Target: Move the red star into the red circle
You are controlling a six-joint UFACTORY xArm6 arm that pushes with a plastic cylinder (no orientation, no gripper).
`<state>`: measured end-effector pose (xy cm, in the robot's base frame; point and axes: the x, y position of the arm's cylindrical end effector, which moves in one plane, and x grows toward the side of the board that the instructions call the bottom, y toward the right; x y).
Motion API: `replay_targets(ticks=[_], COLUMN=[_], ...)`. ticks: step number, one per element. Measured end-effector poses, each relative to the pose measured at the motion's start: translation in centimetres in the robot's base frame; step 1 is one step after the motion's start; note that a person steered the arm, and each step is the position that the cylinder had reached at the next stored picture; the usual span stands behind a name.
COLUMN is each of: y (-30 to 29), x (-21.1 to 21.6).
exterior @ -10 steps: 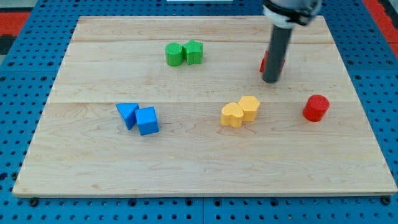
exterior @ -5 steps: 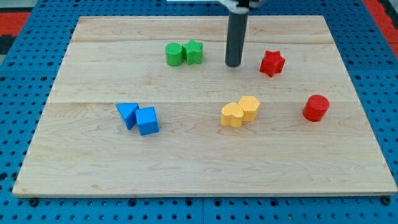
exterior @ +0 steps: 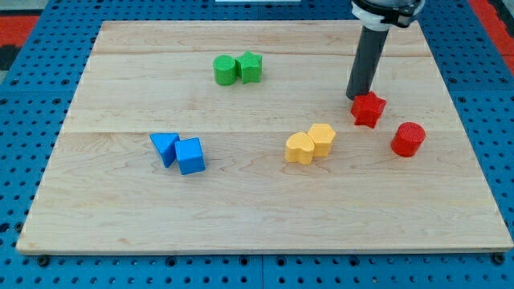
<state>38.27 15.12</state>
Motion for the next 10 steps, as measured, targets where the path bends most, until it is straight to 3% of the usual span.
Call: replay_targets(ticks=[3,4,5,10], y=[1.9,-1.7,-1.7,2.0], x=[0.4,0.5,1.5,2.1])
